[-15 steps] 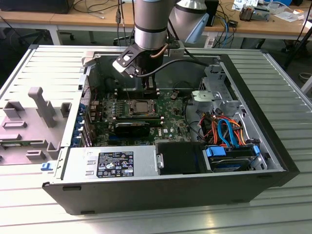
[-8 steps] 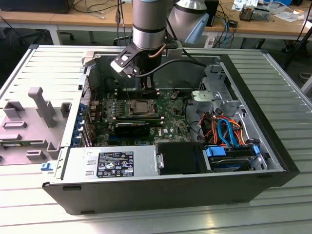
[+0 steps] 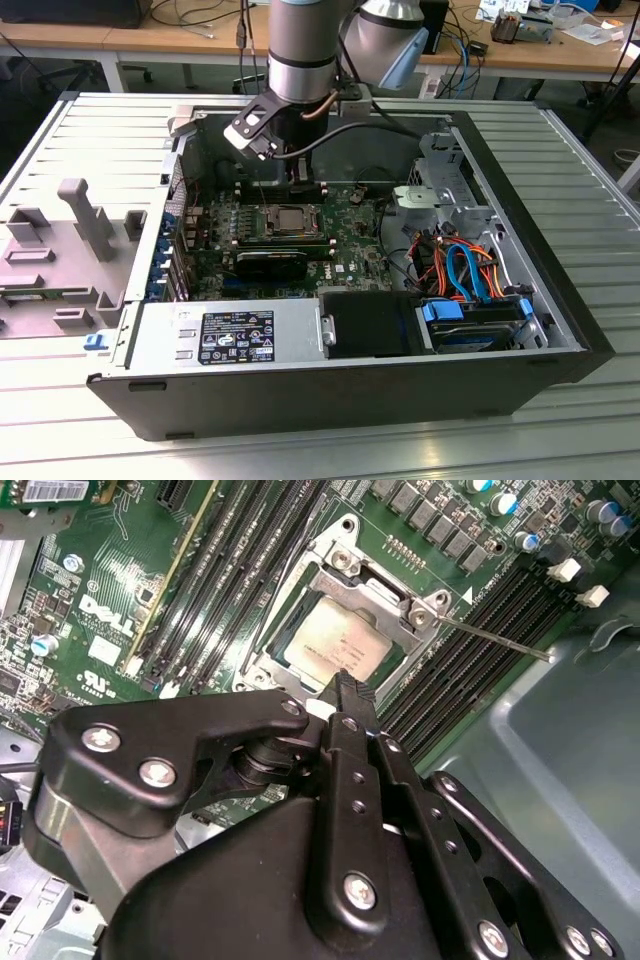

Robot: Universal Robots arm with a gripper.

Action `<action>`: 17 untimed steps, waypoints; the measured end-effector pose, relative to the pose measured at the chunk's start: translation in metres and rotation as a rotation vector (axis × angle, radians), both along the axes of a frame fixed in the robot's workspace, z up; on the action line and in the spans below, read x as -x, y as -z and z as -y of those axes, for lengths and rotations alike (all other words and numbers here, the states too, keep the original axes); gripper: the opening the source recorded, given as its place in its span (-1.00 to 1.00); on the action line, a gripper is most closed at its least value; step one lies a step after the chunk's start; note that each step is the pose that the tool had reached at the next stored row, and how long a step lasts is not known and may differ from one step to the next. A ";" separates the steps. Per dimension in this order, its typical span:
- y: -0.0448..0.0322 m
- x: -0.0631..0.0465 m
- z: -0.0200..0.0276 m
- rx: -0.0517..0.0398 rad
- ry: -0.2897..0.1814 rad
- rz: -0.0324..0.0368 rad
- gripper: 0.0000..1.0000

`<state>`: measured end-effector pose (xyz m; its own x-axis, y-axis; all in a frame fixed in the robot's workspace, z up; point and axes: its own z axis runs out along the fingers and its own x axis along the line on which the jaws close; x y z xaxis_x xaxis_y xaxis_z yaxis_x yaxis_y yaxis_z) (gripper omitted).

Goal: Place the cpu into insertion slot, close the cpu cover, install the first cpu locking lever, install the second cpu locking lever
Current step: 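Close the cpu cover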

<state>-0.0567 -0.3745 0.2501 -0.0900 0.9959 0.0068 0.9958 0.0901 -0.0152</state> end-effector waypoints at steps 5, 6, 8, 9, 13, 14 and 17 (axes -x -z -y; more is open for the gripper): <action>0.0013 0.000 0.0000 0.0000 0.000 0.0000 -0.79; 0.0014 0.000 0.0000 0.0000 0.000 -0.0001 -0.79; 0.0017 0.000 0.0000 0.0000 0.000 0.0000 -0.79; 0.0018 0.001 0.0000 0.0000 0.000 0.0000 -0.79; 0.0025 0.001 0.0000 0.0000 0.000 0.0000 -0.79; 0.0027 0.002 0.0000 0.0000 0.000 0.0000 -0.79; 0.0030 0.002 0.0000 0.0000 0.000 0.0000 -0.79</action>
<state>-0.0585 -0.3745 0.2471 -0.0900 0.9959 0.0068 0.9958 0.0901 -0.0153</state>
